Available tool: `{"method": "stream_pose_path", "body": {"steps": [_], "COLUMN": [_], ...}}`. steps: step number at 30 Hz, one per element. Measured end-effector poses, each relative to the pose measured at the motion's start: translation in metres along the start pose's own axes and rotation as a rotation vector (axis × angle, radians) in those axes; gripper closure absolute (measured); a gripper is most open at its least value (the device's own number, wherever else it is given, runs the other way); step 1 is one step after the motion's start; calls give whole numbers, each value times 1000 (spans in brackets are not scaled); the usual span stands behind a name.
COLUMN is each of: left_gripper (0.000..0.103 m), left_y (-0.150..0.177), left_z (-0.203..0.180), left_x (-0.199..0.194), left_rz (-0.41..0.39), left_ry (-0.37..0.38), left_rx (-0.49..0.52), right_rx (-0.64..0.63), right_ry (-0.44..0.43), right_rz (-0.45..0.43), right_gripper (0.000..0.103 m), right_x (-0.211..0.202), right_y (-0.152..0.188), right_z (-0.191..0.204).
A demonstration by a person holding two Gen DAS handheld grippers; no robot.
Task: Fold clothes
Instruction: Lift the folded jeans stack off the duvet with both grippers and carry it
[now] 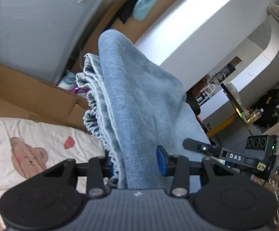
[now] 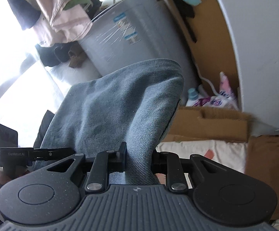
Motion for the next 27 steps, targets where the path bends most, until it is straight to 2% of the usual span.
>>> {"method": "stream_pose_path", "body": {"steps": [16,27], "left_gripper": [60,61], "left_y": [8,19], "left_z": [-68,-88], "left_x": [90,144], "left_rz": [41,81], "left_ry": [83,157], "left_rx": [13,38], "right_rx": [8,15], "right_ry": [106,197], "right_rz": [-61,-100], "right_gripper": [81,81], "right_x": [-50,-72], "right_y": [-55,-63], "right_z": [-95,-143]}}
Point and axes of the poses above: each gripper's, at about its wrist camera, not at the fingertips, and x roughly the way its jaws point, z to its left, y to its underside, the point moved 6 cm from there along x, roughly the way its jaws point, and after that the axes turned 9 degrees about -z, right-handed, at the moved point
